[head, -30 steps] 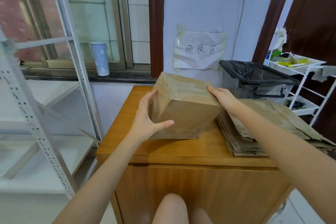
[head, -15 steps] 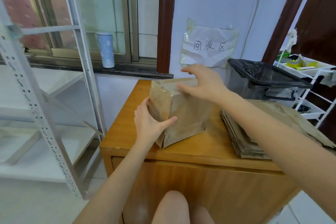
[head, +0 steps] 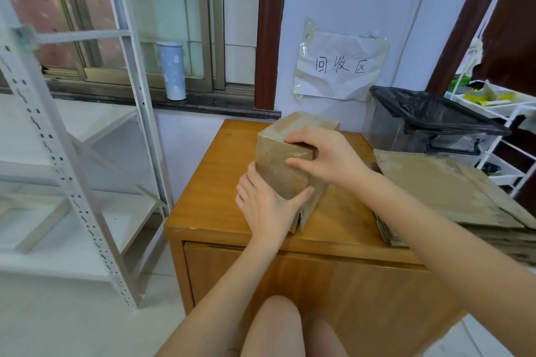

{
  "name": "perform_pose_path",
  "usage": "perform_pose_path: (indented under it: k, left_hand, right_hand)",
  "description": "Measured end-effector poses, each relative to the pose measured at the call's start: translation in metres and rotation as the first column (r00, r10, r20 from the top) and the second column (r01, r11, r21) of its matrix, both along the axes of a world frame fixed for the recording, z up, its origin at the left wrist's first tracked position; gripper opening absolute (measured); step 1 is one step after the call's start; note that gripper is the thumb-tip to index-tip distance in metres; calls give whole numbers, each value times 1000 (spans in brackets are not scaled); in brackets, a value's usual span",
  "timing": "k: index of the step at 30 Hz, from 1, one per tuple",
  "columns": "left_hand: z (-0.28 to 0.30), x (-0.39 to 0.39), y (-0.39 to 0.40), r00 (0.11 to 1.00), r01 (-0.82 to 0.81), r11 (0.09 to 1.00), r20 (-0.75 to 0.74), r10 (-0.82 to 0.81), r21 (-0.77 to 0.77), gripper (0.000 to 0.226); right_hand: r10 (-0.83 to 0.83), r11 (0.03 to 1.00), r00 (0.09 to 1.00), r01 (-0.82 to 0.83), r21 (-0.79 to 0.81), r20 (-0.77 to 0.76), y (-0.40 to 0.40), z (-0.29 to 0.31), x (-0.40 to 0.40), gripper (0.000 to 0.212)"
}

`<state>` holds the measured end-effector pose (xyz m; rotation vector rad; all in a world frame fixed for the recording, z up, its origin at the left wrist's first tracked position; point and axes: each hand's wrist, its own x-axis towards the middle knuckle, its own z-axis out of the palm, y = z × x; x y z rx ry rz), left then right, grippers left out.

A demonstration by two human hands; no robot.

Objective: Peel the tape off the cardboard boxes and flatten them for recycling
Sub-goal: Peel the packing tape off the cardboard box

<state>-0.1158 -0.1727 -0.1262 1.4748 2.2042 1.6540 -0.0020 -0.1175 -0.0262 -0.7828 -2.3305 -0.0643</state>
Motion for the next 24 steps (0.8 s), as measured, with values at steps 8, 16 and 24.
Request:
perform_pose_path:
  k: [8,16,24]
  left_hand:
    - [20,-39,4,881,299,913,-448,-152,278,68]
    - [44,-59,23,654,482,851,-732,-193,207,38]
    - [47,-53,32,506,517,839,-852,-137,172,39]
  right_hand:
    - [97,994,992,-101,-50,-77,-6,-10,27,29]
    - [63,984,993,-78,161,98,-8,-13,31,27]
    - [57,975,995,-74,210,88,-1,-23,37,17]
